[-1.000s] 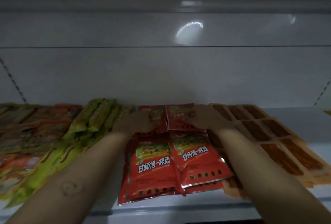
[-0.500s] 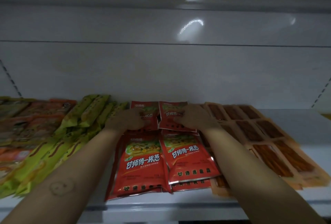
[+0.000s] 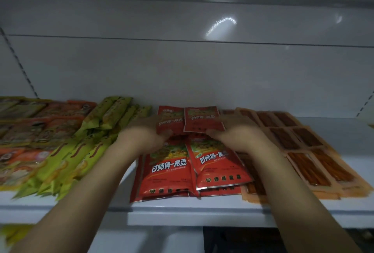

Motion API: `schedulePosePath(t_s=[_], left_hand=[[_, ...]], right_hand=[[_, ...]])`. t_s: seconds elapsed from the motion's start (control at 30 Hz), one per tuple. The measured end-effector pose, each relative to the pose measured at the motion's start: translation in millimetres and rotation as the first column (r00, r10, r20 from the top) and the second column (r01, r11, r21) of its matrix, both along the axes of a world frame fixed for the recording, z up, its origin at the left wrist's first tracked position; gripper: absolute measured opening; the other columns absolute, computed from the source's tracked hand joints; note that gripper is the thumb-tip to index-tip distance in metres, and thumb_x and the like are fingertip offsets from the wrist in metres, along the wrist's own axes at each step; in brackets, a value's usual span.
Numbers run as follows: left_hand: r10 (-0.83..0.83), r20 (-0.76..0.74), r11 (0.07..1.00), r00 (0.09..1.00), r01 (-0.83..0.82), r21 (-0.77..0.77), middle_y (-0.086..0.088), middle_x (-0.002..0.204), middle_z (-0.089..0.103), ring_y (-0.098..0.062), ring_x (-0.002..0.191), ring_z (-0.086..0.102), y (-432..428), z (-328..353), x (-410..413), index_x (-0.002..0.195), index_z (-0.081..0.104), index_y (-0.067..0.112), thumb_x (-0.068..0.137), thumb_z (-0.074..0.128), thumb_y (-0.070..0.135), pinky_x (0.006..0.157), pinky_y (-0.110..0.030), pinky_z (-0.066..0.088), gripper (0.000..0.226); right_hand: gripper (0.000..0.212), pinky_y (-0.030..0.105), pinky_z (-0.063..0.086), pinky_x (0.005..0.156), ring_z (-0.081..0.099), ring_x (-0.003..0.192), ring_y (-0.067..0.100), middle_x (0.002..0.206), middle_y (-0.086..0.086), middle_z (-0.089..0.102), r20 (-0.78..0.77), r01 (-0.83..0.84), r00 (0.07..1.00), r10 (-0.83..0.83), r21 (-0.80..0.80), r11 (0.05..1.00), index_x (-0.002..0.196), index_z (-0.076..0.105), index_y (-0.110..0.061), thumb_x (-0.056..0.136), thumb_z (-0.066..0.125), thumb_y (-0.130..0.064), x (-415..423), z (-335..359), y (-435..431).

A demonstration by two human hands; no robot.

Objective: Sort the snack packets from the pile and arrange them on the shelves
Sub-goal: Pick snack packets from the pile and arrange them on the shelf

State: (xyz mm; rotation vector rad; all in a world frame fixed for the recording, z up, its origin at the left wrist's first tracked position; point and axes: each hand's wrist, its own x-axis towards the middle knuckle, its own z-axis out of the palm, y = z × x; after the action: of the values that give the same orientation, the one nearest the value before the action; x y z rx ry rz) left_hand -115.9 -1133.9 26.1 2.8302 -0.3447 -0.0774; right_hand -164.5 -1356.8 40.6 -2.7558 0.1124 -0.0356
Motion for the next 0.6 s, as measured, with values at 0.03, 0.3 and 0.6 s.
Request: schedulePosePath(t_s=[0.03,0.3,0.6], left_hand=[[0.019,0.005,1.000,1.000,-0.019,0.023,-0.005,0.136,0.058,-0.027,0.122,0.055,3,-1,-13,0.148,0.035,0.034,0.093,0.047,0.062,0.098,-0.037,0.048,0.063],[0.063,-0.143,0.983,0.988,-0.036,0.178,-0.014,0.147,0.044,-0.035,0.134,0.043,-1,-29,-73,0.155,0.012,0.039,0.089,0.031,0.076,0.108,-0.041,0.040,0.078],[-0.015,-0.196,0.998,0.981,0.002,-0.064,0.002,0.147,0.049,-0.028,0.134,0.043,13,-29,-59,0.151,0.026,0.041,0.089,0.054,0.063,0.110,-0.038,0.038,0.072]], right_hand=[[0.051,0.035,0.050,0.095,0.059,0.115,0.020,0.130,-0.004,0.062,-0.006,0.019,1.000,-0.019,-0.027,0.999,0.135,0.056,-0.034,0.090,0.058,-0.057,-17,1,2],[0.059,0.040,0.049,0.098,0.061,0.109,0.017,0.125,-0.008,0.064,-0.077,0.025,0.996,-0.038,-0.174,0.984,0.136,0.051,-0.037,0.087,0.051,-0.069,-63,-37,30],[0.058,0.036,0.049,0.097,0.056,0.118,0.020,0.135,-0.002,0.056,-0.050,0.034,0.998,-0.041,-0.123,0.992,0.143,0.042,-0.032,0.094,0.045,-0.063,-68,-53,41]])
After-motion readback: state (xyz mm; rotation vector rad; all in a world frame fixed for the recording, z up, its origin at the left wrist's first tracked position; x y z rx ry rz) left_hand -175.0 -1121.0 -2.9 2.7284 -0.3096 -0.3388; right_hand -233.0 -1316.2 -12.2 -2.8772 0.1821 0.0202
